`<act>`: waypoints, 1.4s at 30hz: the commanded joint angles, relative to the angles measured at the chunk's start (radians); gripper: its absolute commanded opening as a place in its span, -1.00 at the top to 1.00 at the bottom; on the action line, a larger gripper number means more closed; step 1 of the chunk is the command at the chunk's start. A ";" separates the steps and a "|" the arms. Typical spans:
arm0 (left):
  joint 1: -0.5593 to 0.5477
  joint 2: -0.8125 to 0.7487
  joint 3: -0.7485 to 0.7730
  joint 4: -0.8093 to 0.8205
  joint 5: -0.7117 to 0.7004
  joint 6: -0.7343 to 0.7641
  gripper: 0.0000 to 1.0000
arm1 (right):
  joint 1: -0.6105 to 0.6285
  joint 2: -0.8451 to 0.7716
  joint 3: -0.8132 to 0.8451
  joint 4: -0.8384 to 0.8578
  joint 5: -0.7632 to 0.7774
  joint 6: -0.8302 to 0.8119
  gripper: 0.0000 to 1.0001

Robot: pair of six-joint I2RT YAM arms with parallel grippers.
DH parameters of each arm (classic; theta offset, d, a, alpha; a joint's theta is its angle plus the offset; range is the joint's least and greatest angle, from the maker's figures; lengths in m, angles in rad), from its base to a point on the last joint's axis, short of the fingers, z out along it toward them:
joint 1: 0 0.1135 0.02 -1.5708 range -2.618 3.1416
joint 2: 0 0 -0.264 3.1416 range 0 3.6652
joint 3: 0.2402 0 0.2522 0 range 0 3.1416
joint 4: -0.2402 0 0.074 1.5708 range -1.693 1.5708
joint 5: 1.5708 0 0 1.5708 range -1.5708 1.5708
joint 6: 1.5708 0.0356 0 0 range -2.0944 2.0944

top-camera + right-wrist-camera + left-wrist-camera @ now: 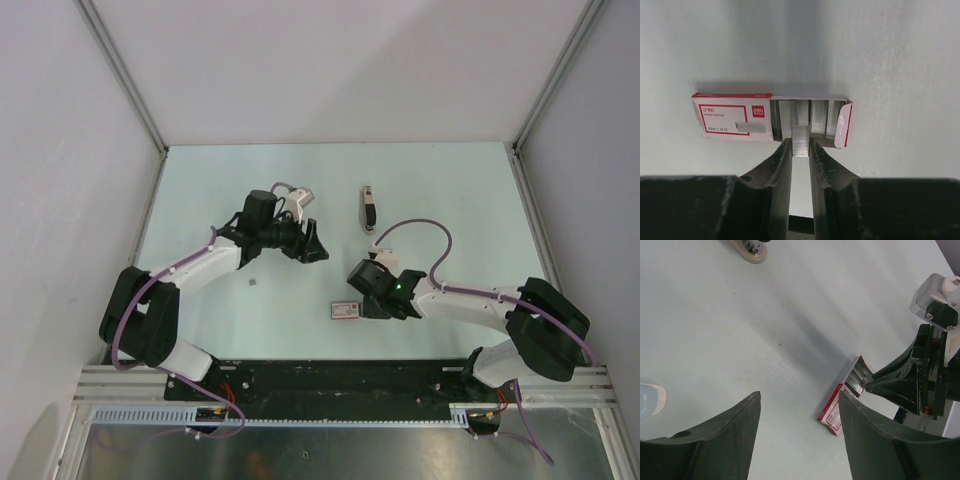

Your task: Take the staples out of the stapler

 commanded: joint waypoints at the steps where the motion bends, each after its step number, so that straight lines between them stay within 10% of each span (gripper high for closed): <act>1: 0.000 -0.043 0.002 0.009 0.033 0.007 -0.36 | -0.007 0.005 0.038 0.002 0.024 -0.004 0.53; 30: 0.000 -0.054 0.006 0.010 0.046 0.005 -0.35 | -0.010 -0.023 0.058 -0.014 0.031 -0.022 0.35; 42: -0.037 -0.075 -0.008 -0.023 0.041 0.168 -0.28 | -0.220 -0.216 0.070 -0.097 -0.055 -0.123 0.47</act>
